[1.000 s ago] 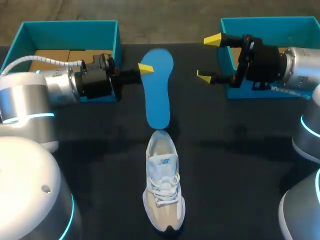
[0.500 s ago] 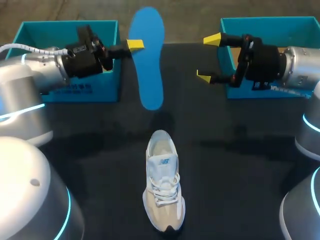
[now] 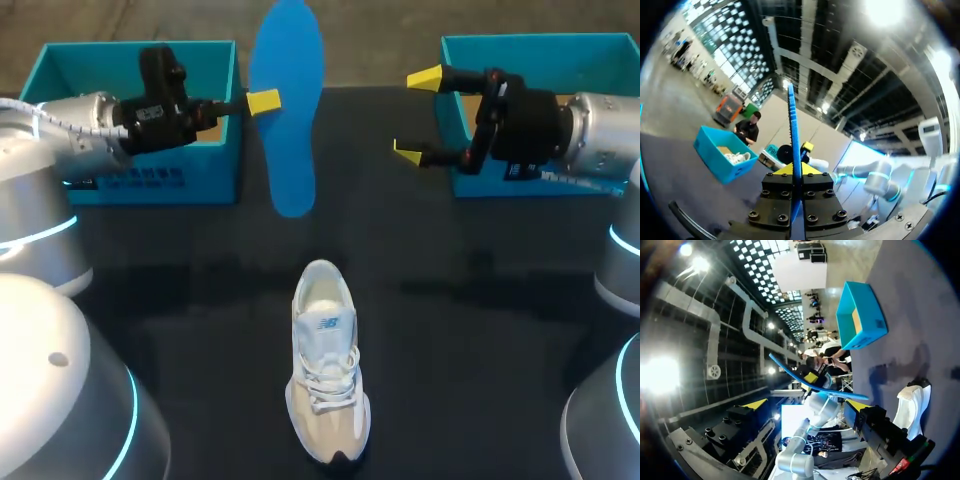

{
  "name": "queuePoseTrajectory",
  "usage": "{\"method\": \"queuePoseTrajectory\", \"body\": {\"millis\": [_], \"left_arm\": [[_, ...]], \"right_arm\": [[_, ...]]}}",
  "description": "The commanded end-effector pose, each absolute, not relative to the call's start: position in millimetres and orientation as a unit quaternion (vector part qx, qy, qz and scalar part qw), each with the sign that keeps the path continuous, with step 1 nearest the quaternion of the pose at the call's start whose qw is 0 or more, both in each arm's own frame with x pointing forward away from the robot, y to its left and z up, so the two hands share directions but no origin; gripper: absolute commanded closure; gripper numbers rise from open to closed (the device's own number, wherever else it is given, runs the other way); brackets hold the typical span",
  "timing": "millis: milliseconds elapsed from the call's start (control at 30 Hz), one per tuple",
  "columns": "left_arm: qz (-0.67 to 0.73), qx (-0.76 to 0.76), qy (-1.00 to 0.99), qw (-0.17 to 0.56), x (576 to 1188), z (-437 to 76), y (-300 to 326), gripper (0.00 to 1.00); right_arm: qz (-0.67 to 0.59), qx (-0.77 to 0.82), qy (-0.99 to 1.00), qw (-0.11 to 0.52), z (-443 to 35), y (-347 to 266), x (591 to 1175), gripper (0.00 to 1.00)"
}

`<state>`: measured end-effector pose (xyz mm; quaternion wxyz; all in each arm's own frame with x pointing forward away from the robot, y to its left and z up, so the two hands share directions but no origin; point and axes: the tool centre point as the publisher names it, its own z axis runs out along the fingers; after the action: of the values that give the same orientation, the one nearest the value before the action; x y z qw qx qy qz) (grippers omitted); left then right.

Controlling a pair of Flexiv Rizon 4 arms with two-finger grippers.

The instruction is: Take the shoe out of the shoebox, open the shoe tongue, remove and reinsert the insole, then place the shoe into the shoebox

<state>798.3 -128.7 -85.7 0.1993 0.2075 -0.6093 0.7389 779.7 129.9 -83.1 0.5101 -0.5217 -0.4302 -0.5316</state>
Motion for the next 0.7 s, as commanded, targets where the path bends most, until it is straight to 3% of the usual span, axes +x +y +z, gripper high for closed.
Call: {"method": "queuePoseTrajectory", "body": {"millis": [33, 400, 700], "left_arm": [[0.607, -0.404, -0.630, -0.268, 799.4, -91.4, -130.0, 1.00], [0.546, -0.535, -0.542, -0.349, 798.7, -99.2, -133.2, 1.00], [0.595, -0.487, -0.548, -0.329, 796.2, -106.7, -131.0, 1.00]], "right_arm": [[-0.531, -0.523, -0.430, 0.509, -83.3, 131.7, 779.8, 0.00], [-0.531, -0.523, -0.430, 0.509, -83.3, 131.7, 779.8, 0.00], [-0.531, -0.523, -0.430, 0.509, -83.3, 131.7, 779.8, 0.00]]}}
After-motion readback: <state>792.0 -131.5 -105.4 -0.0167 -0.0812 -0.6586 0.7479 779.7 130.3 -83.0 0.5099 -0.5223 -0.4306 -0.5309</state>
